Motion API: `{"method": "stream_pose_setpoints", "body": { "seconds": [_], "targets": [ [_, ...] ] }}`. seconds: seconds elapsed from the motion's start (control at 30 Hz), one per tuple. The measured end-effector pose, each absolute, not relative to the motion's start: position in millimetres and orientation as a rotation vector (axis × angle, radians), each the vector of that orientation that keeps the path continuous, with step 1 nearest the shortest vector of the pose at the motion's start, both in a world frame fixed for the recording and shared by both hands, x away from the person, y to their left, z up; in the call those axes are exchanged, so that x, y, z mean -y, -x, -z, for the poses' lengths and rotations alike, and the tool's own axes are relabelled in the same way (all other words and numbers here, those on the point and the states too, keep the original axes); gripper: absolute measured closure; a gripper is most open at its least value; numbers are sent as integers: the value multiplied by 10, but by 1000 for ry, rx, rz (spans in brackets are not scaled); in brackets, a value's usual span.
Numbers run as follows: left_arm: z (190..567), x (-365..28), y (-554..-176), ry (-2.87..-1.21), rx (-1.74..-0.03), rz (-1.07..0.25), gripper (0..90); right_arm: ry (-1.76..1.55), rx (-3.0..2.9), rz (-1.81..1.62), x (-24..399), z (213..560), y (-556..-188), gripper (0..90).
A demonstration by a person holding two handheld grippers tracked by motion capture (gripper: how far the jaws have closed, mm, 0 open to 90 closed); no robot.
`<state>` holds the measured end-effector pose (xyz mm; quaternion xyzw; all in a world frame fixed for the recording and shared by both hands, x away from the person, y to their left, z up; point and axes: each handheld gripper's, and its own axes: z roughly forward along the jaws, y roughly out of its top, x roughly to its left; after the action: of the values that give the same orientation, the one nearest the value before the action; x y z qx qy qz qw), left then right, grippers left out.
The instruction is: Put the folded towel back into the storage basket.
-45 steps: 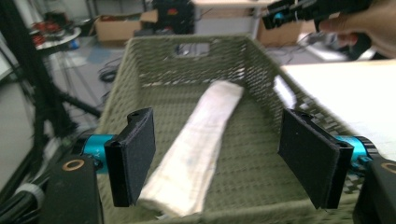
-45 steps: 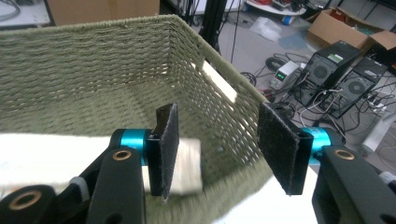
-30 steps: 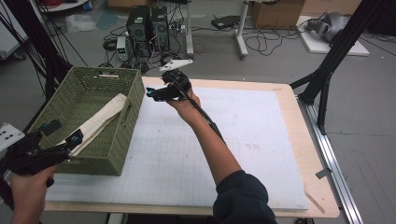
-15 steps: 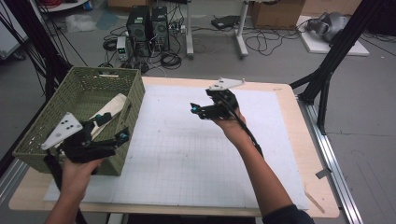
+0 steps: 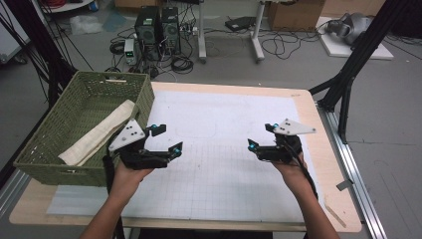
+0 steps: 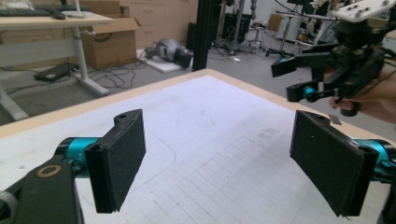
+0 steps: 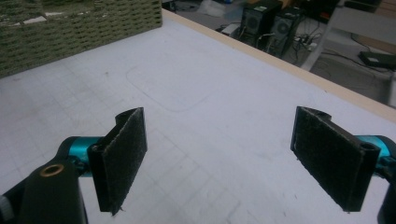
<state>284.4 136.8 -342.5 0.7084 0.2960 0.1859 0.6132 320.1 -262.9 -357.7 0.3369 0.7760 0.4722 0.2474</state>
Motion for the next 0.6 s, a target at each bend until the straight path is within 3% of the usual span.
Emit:
{"method": "stream_pose_setpoints", "body": {
  "seconds": [0.33, 0.6],
  "targets": [
    [3781, -1117, -2931, -1677, -680, -412, 179, -984, -2070, -1275, 2931, 3841, -2815, 171],
    [3908, -1081, -2924, -1688, -683, -416, 179, -1049, -2009, -1310, 3104, 4022, -2736, 171]
  ]
}}
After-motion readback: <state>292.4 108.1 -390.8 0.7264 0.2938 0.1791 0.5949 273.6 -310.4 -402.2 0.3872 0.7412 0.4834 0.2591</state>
